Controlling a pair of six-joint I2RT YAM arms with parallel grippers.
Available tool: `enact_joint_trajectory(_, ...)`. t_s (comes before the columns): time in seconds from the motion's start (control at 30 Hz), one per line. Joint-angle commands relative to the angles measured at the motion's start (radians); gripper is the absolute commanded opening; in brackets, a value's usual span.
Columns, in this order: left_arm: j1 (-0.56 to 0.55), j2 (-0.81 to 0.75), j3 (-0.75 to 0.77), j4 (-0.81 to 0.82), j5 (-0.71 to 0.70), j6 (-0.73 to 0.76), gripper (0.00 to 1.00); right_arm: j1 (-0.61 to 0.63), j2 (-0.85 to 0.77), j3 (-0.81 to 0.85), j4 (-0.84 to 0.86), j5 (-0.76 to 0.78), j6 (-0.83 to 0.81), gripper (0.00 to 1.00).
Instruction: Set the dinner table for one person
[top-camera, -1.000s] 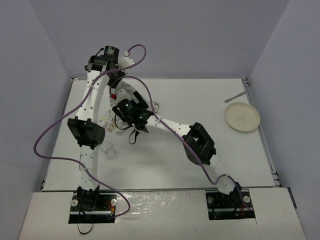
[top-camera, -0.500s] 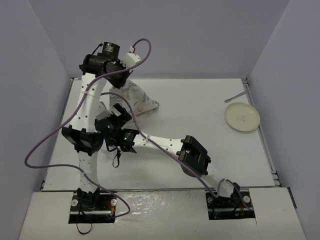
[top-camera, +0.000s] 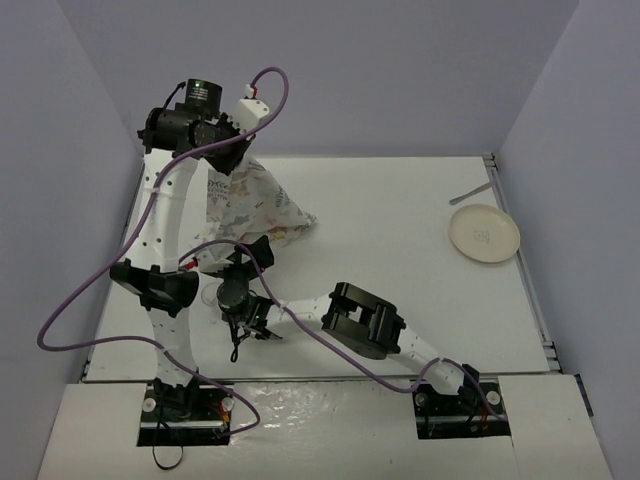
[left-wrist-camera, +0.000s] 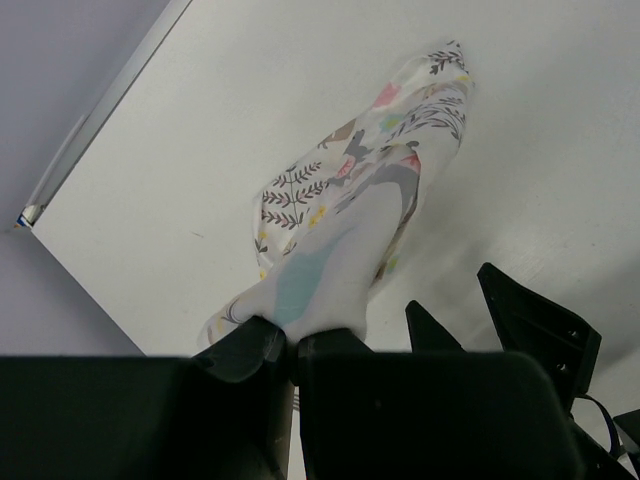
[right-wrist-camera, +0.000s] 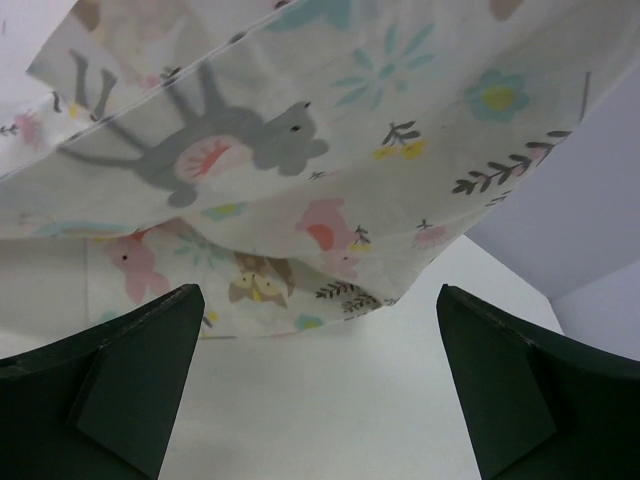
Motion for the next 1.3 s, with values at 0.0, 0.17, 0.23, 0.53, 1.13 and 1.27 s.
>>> enact_joint_trajectory(0.0, 0.007, -0.01, 0.051, -0.013, 0.038, -0.014, 0.0, -0.051, -0.086, 0.044, 0.161, 0.053, 0.01, 1.0)
enact_joint_trajectory(0.17, 0.013, -0.01, 0.033, -0.007, 0.026, -0.014, 0.0, -0.064, -0.122, 0.075, 0.177, 0.098, 0.017, 1.0)
enact_joint_trajectory(0.23, 0.013, -0.005, 0.038, -0.003, 0.021, -0.018, 0.0, -0.065, -0.149, 0.106, 0.149, 0.127, 0.054, 1.0)
enact_joint_trajectory(0.53, -0.004, 0.03, -0.014, 0.012, -0.004, -0.052, 0.0, -0.046, -0.214, 0.285, 0.184, 0.094, 0.016, 1.0)
enact_joint_trajectory(1.13, -0.059, -0.056, -0.047, -0.053, 0.148, -0.037, 0.0, 0.002, 0.009, 0.439, 0.352, 0.055, -0.007, 1.0)
enact_joint_trajectory(1.27, -0.049, -0.077, -0.04, -0.057, 0.161, -0.037, 0.0, -0.036, 0.058, 0.433, 0.368, 0.043, -0.001, 1.0)
